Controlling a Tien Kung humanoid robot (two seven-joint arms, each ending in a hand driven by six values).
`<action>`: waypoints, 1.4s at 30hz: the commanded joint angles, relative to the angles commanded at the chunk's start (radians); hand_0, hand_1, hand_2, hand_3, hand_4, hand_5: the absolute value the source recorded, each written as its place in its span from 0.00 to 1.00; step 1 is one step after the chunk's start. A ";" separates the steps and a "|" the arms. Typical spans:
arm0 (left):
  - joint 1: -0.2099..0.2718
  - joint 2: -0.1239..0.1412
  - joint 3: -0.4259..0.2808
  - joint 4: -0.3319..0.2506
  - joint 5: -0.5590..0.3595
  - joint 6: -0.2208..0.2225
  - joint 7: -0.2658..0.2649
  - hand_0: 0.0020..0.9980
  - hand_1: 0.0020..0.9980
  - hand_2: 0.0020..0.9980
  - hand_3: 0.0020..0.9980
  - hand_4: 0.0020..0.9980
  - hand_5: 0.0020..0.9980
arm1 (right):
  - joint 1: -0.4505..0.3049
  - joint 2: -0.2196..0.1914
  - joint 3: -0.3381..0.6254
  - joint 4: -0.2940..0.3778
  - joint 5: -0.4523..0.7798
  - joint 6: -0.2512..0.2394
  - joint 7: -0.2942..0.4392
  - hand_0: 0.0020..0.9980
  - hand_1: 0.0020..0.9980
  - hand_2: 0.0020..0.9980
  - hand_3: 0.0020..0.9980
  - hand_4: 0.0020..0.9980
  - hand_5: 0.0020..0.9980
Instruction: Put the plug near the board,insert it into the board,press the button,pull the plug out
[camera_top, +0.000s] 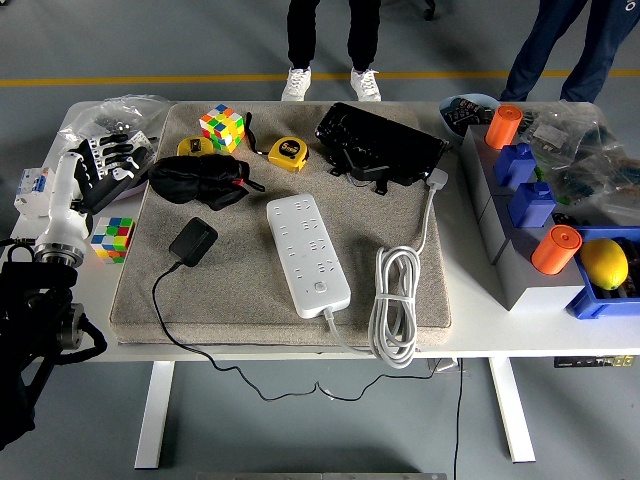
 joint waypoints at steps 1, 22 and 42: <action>0.000 0.000 0.000 0.000 0.000 0.000 0.001 0.57 0.64 0.64 0.64 0.87 0.39 | 0.001 0.000 -0.001 0.000 0.000 0.000 0.000 0.61 0.62 0.57 0.55 0.75 0.27; -0.001 -0.003 0.007 -0.003 0.000 -0.005 0.008 0.57 0.64 0.64 0.64 0.87 0.39 | -0.002 -0.006 -0.005 0.001 0.001 0.001 -0.001 0.61 0.62 0.57 0.55 0.75 0.27; 0.002 -0.014 0.006 -0.010 -0.001 -0.012 0.019 0.57 0.64 0.63 0.63 0.86 0.39 | -0.006 0.003 0.005 0.000 0.003 0.003 -0.007 0.61 0.63 0.57 0.55 0.76 0.27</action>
